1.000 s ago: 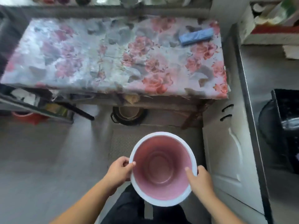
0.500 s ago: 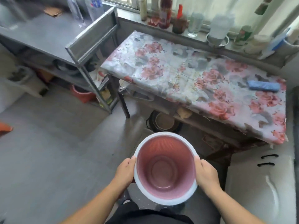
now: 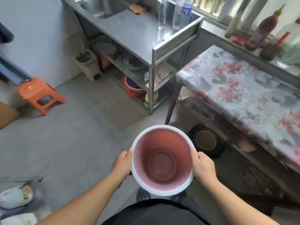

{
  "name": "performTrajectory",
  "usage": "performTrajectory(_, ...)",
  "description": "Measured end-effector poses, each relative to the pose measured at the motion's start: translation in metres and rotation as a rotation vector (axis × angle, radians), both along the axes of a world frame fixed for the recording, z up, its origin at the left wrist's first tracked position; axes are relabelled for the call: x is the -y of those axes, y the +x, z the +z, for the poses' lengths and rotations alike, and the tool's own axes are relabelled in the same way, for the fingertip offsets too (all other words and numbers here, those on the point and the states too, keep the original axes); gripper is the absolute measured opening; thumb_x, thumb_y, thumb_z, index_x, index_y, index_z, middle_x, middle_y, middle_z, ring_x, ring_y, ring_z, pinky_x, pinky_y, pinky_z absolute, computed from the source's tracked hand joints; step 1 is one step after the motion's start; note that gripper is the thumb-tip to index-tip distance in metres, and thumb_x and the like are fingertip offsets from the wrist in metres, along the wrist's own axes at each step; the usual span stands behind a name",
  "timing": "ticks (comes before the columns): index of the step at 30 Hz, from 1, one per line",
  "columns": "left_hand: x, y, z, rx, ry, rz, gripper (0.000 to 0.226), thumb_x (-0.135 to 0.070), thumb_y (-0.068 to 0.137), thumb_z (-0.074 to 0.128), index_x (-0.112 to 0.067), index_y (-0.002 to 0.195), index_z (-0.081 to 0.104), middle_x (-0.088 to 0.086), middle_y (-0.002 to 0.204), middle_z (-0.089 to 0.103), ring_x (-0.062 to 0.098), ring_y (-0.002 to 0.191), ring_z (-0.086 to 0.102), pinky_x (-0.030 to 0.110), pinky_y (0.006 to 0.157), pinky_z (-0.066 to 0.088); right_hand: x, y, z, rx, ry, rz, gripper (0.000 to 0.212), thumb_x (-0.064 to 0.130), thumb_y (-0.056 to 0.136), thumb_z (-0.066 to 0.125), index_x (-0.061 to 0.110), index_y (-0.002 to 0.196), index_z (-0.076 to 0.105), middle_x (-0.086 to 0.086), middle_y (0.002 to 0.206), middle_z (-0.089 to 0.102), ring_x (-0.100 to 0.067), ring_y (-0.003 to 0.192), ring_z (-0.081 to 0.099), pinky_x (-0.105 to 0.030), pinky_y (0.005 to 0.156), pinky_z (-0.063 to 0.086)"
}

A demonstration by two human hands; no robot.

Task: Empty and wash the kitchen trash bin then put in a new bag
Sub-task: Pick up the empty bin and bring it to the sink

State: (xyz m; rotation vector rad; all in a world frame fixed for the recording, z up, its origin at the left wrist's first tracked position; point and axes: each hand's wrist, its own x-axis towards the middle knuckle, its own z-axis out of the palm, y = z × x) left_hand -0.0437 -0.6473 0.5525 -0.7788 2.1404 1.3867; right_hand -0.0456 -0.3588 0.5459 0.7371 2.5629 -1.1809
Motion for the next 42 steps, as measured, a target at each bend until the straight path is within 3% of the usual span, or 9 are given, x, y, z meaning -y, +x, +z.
performTrajectory(3, 0.022, -0.012, -0.005, 0.054, 0.034, 0.049, 0.057, -0.05, 0.104, 0.032, -0.004, 0.095, 0.066, 0.018, 0.097, 0.073, 0.035, 0.093, 0.07, 0.055, 0.092, 0.057, 0.022, -0.031, -0.001, -0.01, 0.005, 0.073, 0.066, 0.067, 0.094, 0.04, 0.013, 0.056, 0.042, -0.002, 0.058, 0.054, -0.022, 0.061, 0.056, -0.038, 0.065, 0.048)
performTrajectory(6, 0.033, -0.034, -0.011, 0.079, 0.065, 0.079, 0.056, -0.05, 0.104, 0.033, -0.006, 0.101, 0.067, 0.019, 0.105, 0.073, 0.036, 0.1, 0.07, 0.054, 0.093, 0.057, 0.032, -0.064, -0.01, -0.01, 0.013, 0.105, 0.066, 0.07, 0.093, 0.039, 0.014, 0.056, 0.041, 0.001, 0.057, 0.051, -0.018, 0.058, 0.052, -0.037, 0.061, 0.046)
performTrajectory(11, 0.045, -0.094, -0.019, 0.128, 0.138, 0.211, 0.051, -0.045, 0.105, 0.037, -0.002, 0.105, 0.065, 0.018, 0.102, 0.075, 0.031, 0.091, 0.075, 0.031, 0.062, 0.061, 0.043, -0.141, -0.026, 0.027, 0.021, 0.171, 0.068, 0.072, 0.092, 0.036, 0.015, 0.056, 0.045, 0.0, 0.059, 0.055, -0.019, 0.06, 0.055, -0.037, 0.062, 0.046)
performTrajectory(16, 0.06, -0.163, -0.014, 0.215, 0.198, 0.305, 0.045, -0.045, 0.104, 0.042, -0.009, 0.106, 0.069, 0.01, 0.094, 0.079, 0.024, 0.083, 0.077, 0.033, 0.065, 0.063, 0.055, -0.23, -0.03, 0.061, 0.04, 0.276, 0.073, 0.075, 0.092, 0.031, 0.012, 0.059, 0.05, -0.004, 0.063, 0.06, -0.023, 0.064, 0.059, -0.035, 0.059, 0.044)
performTrajectory(21, 0.082, -0.218, -0.005, 0.184, 0.228, 0.407, 0.043, -0.042, 0.104, 0.044, -0.007, 0.109, 0.067, 0.012, 0.096, 0.079, 0.023, 0.084, 0.077, 0.035, 0.069, 0.064, 0.089, -0.327, -0.016, 0.03, 0.053, 0.42, 0.068, 0.068, 0.096, 0.033, 0.014, 0.056, 0.043, -0.004, 0.058, 0.05, -0.02, 0.057, 0.048, -0.037, 0.058, 0.041)
performTrajectory(25, 0.117, -0.249, 0.001, 0.167, 0.247, 0.5, 0.04, -0.042, 0.105, 0.043, -0.01, 0.111, 0.067, 0.016, 0.102, 0.078, 0.033, 0.094, 0.075, 0.042, 0.076, 0.065, 0.141, -0.388, -0.009, 0.016, 0.065, 0.548, 0.064, 0.064, 0.096, 0.032, 0.015, 0.056, 0.038, 0.0, 0.054, 0.043, -0.017, 0.053, 0.042, -0.035, 0.054, 0.036)
performTrajectory(31, 0.202, -0.299, -0.005, 0.153, 0.266, 0.578, 0.04, -0.039, 0.108, 0.04, -0.012, 0.108, 0.07, 0.013, 0.102, 0.078, 0.032, 0.098, 0.074, 0.047, 0.089, 0.061, 0.243, -0.456, -0.012, 0.031, 0.063, 0.608, 0.065, 0.068, 0.094, 0.033, 0.013, 0.059, 0.04, -0.001, 0.055, 0.044, -0.016, 0.053, 0.043, -0.034, 0.055, 0.039)
performTrajectory(40, 0.374, -0.398, 0.003, 0.089, 0.227, 0.578, 0.041, -0.042, 0.106, 0.044, -0.011, 0.105, 0.07, 0.013, 0.101, 0.079, 0.03, 0.091, 0.075, 0.04, 0.077, 0.062, 0.404, -0.531, 0.013, 0.06, -0.009, 0.5, 0.064, 0.074, 0.088, 0.037, 0.014, 0.066, 0.039, -0.001, 0.06, 0.043, -0.016, 0.056, 0.043, -0.034, 0.055, 0.041)
performTrajectory(42, 0.402, -0.424, 0.012, 0.064, 0.199, 0.565, 0.043, -0.044, 0.105, 0.044, -0.011, 0.105, 0.071, 0.012, 0.101, 0.079, 0.031, 0.094, 0.074, 0.043, 0.082, 0.062, 0.43, -0.549, 0.02, 0.036, -0.029, 0.471, 0.065, 0.074, 0.089, 0.038, 0.014, 0.066, 0.04, 0.0, 0.059, 0.042, -0.016, 0.056, 0.043, -0.034, 0.055, 0.041)
